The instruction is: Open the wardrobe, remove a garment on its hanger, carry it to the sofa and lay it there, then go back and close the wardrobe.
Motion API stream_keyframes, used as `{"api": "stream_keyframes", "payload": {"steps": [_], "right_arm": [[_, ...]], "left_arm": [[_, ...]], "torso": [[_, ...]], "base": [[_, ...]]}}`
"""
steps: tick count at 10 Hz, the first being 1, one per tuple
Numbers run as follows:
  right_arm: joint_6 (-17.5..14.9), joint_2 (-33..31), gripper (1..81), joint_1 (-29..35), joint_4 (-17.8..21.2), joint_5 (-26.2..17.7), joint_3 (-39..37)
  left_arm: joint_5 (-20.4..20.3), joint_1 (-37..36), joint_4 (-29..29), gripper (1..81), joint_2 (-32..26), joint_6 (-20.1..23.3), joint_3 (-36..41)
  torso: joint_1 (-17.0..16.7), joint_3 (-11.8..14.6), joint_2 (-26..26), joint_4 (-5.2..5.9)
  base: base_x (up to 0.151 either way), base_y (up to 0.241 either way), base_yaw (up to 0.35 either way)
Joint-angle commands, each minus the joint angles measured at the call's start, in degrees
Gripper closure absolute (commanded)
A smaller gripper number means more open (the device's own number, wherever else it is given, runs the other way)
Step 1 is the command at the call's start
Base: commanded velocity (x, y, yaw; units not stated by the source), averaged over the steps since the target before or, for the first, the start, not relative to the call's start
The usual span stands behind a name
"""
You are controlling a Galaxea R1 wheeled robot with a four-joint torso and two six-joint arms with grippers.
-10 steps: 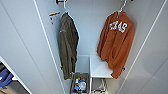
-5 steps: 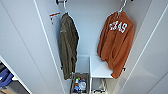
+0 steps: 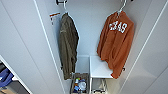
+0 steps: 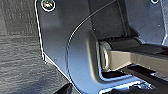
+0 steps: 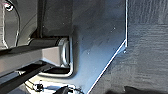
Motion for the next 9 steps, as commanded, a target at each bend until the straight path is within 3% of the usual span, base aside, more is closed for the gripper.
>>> {"api": "stream_keyframes", "payload": {"steps": [1, 2, 3, 4, 5, 6, 9], "right_arm": [[-1.45, 0.69, 1.0, 0.61, 1.61, -3.92, 0.46], [-4.69, 0.87, 1.0, 0.35, 4.4, -4.01, 0.46], [-11.1, 0.87, 1.0, 0.09, 10.54, -3.49, 0.37], [-17.58, 0.87, 1.0, 0.09, 16.5, -3.22, 0.11], [-22.35, 0.87, 1.0, 0.17, 21.35, -3.22, 0.11], [-25.1, 0.96, 1.0, 0.26, 25.42, -3.21, 0.02], [-25.28, 2.01, 1.0, -0.09, 25.69, -3.22, -0.16]], "left_arm": [[3.03, -0.47, -3.7, 1.0, -0.56, 0.44, 0.05], [2.86, -0.48, -3.88, 1.0, -0.13, 2.62, 0.05], [2.77, -0.3, -5.9, 1.0, 0.05, 9.85, 0.05], [1.91, -0.3, -12.95, 1.0, -0.29, 18.12, -0.03], [-1.6, 0.04, -19.14, 1.0, -1.17, 26.32, 0.66], [-2.68, 0.05, -23.56, 1.0, -0.92, 30.06, 0.75], [-2.5, 0.05, -23.92, 1.0, -0.3, 29.98, 0.14]], "torso": [[0.0, 0.0, 0.0, 0.0], [-0.02, 0.02, 0.0, 0.0], [-0.02, 0.02, -0.02, 0.0], [-0.02, 0.04, -0.02, 0.0], [-0.02, 0.04, -0.05, 0.0], [-0.02, 0.06, -0.07, 0.0], [-0.02, 0.06, -0.09, 0.0]], "base": [[0.0, 0.0, 0.0], [0.0, 0.0, 0.0], [0.0, 0.0, 0.0], [0.0, 0.0, 0.0], [0.0, 0.0, 0.0], [0.0, 0.0, 0.0], [0.0, 0.0, 0.0]]}}
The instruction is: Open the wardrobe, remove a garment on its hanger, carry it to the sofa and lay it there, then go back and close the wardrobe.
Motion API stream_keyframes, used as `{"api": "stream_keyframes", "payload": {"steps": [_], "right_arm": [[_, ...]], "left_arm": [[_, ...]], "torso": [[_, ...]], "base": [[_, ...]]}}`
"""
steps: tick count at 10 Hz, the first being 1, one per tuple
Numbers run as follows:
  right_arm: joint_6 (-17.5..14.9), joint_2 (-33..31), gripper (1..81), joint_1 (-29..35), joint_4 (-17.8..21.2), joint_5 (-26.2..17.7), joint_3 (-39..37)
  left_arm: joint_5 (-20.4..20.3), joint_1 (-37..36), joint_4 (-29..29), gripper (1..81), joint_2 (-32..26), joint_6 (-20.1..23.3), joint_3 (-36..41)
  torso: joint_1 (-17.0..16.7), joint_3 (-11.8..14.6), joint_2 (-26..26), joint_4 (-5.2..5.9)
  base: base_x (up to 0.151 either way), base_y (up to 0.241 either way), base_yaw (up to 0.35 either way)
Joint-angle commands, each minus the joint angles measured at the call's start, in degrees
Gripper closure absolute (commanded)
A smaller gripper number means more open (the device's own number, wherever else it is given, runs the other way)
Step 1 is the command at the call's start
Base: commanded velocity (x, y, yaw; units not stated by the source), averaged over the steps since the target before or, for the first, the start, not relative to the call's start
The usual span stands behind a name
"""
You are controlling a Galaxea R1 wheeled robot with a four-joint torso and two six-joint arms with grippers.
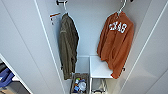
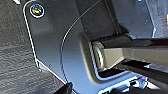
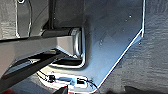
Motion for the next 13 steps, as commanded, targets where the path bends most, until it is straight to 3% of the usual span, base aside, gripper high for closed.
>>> {"api": "stream_keyframes", "payload": {"steps": [1, 2, 3, 5, 7, 9, 13], "right_arm": [[-0.17, 0.76, 1.0, 1.37, 1.2, -3.63, 0.19], [-0.17, 1.9, 1.0, 1.11, 1.2, -3.46, -0.07], [-0.08, 2.34, 1.0, 1.01, 1.2, -3.19, -0.16], [-0.17, 2.61, 1.0, 0.93, 1.11, -1.35, -0.16], [-0.17, 2.69, 1.0, 1.19, 1.2, -1.35, -0.16], [-0.34, 2.78, 1.0, 1.19, 1.02, -1.44, 0.1], [-0.43, 3.84, 1.0, 1.45, 1.02, -1.96, 0.02]], "left_arm": [[2.41, -1.96, -1.56, 1.0, -0.34, 0.5, 0.08], [2.41, -2.14, -1.47, 1.0, -0.77, 0.94, 0.08], [2.41, -2.23, -0.86, 1.0, -0.77, 1.12, 0.08], [2.23, -2.58, -0.77, 1.0, -0.69, 1.29, 0.08], [2.23, -2.75, -0.77, 1.0, -0.43, 1.28, 0.08], [2.32, -2.75, -0.59, 1.0, -0.34, 1.38, 0.08], [2.23, -2.75, -0.68, 1.0, -0.51, 1.38, 0.08]], "torso": [[0.0, 0.0, 0.0, 0.0], [0.02, 0.02, 0.0, 0.0], [0.0, 3.84, 0.0, 0.0], [0.02, 6.48, 0.0, 0.0], [0.0, 4.15, 0.0, 0.0], [-0.11, 5.55, -0.09, 0.0], [-0.13, 5.68, -0.09, 0.0]], "base": [[0.0, 0.0, 0.0], [0.0, 0.0, 0.0], [0.0, 0.0, 0.0], [0.0, 0.0, 0.0], [0.0, 0.0, 0.0], [0.0, 0.0, 0.0], [0.0, 0.0, 0.0]]}}
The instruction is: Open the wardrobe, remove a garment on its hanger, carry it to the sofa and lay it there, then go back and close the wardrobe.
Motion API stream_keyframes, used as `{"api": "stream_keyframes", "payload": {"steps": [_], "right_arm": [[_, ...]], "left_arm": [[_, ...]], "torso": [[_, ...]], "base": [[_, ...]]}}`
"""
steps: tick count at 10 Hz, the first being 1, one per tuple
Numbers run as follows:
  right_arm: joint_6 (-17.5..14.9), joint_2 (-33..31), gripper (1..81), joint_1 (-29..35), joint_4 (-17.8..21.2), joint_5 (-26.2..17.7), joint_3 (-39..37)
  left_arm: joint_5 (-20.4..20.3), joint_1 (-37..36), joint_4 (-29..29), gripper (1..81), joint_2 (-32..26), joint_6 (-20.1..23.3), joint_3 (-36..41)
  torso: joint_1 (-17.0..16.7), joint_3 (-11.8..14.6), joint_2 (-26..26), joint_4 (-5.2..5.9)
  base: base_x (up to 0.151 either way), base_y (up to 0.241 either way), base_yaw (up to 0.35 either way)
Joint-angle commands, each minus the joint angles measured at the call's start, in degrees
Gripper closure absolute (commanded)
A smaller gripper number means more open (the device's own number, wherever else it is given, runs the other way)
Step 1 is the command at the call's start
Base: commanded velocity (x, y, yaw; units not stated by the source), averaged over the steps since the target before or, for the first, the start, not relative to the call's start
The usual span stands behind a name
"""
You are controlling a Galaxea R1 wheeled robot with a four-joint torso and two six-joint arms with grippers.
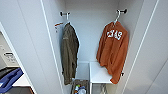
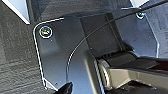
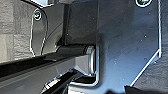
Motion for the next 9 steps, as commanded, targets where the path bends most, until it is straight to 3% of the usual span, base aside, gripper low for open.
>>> {"api": "stream_keyframes", "payload": {"steps": [1, 9], "right_arm": [[-0.3, 0.63, 1.0, 2.33, 0.67, -4.06, 0.45], [-0.03, 0.72, 1.0, 1.89, 0.76, -3.44, 0.36]], "left_arm": [[3.45, -2.62, 0.15, 1.0, -0.08, 0.22, 0.08], [3.45, -2.62, 0.32, 1.0, -0.08, 0.22, 0.16]], "torso": [[0.0, 0.0, 0.0, 0.0], [-0.07, 0.04, -0.09, 0.0]], "base": [[0.0, 0.0, 0.0], [0.102, 0.0, 0.0]]}}
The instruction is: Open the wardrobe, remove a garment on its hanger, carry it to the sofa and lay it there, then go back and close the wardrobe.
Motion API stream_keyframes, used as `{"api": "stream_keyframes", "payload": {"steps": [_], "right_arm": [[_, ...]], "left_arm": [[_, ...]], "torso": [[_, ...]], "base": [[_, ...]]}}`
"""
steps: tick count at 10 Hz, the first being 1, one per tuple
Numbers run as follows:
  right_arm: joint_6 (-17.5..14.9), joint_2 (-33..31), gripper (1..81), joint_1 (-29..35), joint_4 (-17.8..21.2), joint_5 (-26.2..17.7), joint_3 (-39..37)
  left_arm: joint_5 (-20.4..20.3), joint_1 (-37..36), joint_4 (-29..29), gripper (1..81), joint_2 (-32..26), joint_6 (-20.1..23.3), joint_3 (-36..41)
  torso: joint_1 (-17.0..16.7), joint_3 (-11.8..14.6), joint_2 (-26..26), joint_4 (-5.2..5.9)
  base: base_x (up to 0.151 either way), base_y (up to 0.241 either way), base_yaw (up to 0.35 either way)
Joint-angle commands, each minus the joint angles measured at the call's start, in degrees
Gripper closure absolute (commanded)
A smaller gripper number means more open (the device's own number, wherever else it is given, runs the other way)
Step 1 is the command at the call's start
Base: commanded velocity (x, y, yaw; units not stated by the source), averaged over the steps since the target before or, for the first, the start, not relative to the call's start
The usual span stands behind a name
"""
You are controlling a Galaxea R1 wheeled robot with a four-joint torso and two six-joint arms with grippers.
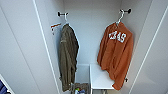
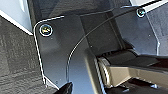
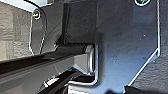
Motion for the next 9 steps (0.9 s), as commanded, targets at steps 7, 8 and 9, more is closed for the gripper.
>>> {"api": "stream_keyframes", "payload": {"steps": [7, 8, 9], "right_arm": [[0.27, 0.1, 1.0, 2.06, 0.81, -3.45, 0.3], [0.27, 0.1, 1.0, 2.06, 0.81, -3.44, 0.3], [0.27, 0.1, 1.0, 2.06, 0.72, -3.45, 0.3]], "left_arm": [[3.34, -2.8, 0.24, 1.0, 0.19, 0.22, 0.08], [3.34, -2.8, 0.24, 1.0, 0.19, 0.22, 0.08], [3.34, -2.8, 0.24, 1.0, 0.19, 0.22, 0.08]], "torso": [[0.0, 0.0, 0.0, 0.0], [-0.02, 0.0, 0.0, 0.0], [0.0, 0.0, 0.0, 0.0]], "base": [[0.11, 0.0, 0.0], [0.111, 0.0, 0.0], [0.111, 0.0, 0.0]]}}
